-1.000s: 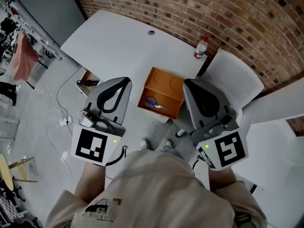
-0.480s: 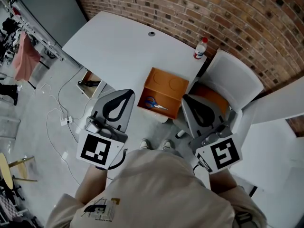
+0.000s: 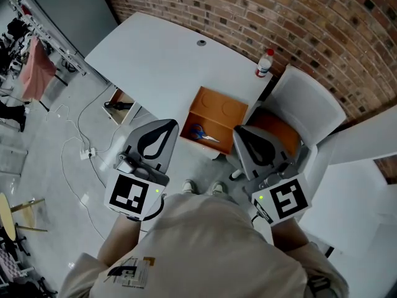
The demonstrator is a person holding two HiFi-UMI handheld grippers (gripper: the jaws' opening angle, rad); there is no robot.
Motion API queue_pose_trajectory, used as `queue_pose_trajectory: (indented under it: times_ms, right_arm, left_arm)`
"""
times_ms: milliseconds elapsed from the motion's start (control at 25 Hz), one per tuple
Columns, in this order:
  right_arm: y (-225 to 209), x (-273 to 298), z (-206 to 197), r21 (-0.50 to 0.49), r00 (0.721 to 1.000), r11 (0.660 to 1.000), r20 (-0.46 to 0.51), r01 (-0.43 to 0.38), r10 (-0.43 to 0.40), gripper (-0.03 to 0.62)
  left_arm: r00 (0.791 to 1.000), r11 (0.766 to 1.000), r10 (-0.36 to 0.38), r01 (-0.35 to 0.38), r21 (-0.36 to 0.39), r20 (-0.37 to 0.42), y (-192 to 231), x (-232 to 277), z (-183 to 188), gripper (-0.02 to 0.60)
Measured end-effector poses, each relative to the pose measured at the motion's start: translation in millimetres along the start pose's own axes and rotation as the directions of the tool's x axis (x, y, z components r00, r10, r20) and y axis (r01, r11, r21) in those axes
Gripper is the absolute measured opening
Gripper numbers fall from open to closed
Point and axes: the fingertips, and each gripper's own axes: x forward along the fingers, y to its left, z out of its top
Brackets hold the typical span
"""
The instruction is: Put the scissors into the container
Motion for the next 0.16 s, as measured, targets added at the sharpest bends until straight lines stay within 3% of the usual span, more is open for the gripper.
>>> queue_pose_trajectory:
  times_ms: [160]
  right_arm:
    - [-1.2, 1.9, -2.9, -0.012, 1.000, 1.000, 0.000, 0.008, -0.008, 0.008]
  left_arm:
    - [1.000, 1.000, 0.001, -0.001, 0.004, -0.011, -0.7, 0.0, -3.6, 0.008]
